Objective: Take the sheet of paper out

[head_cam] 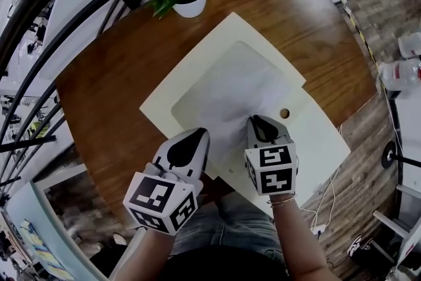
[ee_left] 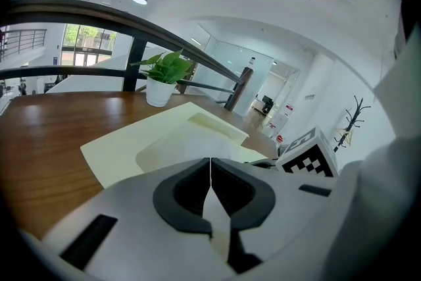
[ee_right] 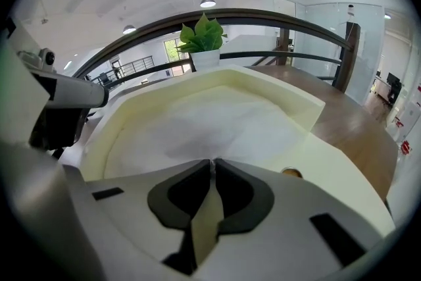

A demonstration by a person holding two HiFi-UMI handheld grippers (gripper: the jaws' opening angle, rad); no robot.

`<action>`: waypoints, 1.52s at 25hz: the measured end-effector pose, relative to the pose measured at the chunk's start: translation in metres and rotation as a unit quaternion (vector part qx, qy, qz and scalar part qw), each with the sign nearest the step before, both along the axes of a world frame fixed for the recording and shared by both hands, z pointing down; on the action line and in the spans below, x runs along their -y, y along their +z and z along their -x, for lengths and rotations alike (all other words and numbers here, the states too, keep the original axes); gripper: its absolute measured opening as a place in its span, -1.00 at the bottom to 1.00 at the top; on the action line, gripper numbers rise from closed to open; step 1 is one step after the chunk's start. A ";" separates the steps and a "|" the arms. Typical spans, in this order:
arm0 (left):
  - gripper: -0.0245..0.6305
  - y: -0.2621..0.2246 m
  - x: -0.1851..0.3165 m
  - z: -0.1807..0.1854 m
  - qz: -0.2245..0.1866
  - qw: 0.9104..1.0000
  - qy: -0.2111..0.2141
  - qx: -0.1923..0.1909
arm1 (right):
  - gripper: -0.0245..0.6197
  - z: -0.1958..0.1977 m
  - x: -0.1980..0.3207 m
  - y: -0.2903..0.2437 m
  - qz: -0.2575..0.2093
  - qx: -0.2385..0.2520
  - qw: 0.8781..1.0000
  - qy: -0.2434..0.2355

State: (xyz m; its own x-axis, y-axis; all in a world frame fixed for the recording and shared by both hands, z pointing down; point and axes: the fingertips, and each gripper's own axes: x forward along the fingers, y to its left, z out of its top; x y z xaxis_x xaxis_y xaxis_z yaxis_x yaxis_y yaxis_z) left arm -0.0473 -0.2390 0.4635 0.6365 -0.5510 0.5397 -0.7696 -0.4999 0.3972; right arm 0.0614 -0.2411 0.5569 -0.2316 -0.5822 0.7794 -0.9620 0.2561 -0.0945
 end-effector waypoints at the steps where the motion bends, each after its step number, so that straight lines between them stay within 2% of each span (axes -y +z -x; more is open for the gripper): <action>1: -0.87 0.000 -0.001 0.000 0.001 1.000 0.001 0.000 | -0.79 0.000 -0.001 0.000 0.000 0.000 1.000 -0.002; 14: -0.87 -0.001 -0.015 0.003 0.000 1.000 0.011 0.005 | -0.81 -0.009 -0.015 -0.019 -0.029 0.000 0.999 0.017; 25: -0.86 -0.004 -0.039 -0.007 -0.021 0.998 0.057 0.027 | -0.81 -0.027 -0.044 -0.028 -0.039 -0.004 0.998 0.044; 38: -0.87 -0.014 -0.065 -0.011 -0.041 0.996 0.077 0.036 | -0.81 -0.063 -0.077 -0.044 -0.064 -0.012 0.993 0.096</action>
